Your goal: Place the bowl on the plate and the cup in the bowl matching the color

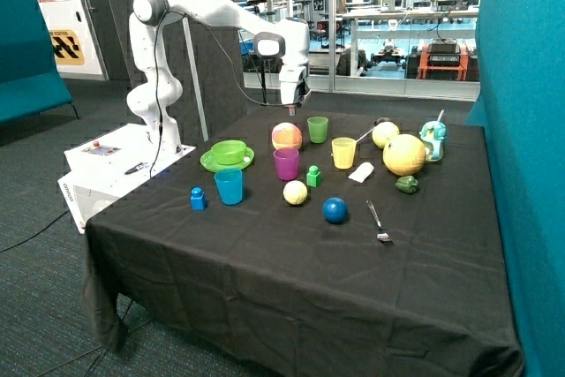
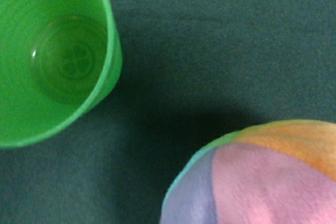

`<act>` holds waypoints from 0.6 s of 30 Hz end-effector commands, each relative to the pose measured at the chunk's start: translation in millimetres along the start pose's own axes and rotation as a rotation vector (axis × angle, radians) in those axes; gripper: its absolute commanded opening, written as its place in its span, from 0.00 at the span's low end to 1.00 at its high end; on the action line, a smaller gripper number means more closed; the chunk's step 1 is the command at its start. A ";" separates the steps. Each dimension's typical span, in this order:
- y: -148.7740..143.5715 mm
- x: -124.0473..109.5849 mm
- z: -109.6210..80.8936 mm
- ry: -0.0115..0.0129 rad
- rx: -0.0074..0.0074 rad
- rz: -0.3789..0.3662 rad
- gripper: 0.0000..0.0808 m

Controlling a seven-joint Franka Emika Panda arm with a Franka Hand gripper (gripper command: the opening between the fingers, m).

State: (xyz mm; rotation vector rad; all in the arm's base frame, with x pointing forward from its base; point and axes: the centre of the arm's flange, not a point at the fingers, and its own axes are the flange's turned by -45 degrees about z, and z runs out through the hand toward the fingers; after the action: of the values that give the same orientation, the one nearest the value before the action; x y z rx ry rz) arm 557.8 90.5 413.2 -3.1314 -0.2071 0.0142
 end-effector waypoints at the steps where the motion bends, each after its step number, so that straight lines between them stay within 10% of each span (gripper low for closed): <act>1: -10.1 -0.2 17.6 0.0090 -0.0034 0.099 0.88; 18: -49.2 23.6 40.0 0.0089 -0.0036 0.060 0.85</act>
State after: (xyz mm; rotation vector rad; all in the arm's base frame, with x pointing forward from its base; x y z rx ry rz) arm 562.1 123.4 384.2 -3.1376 -0.1029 -0.0016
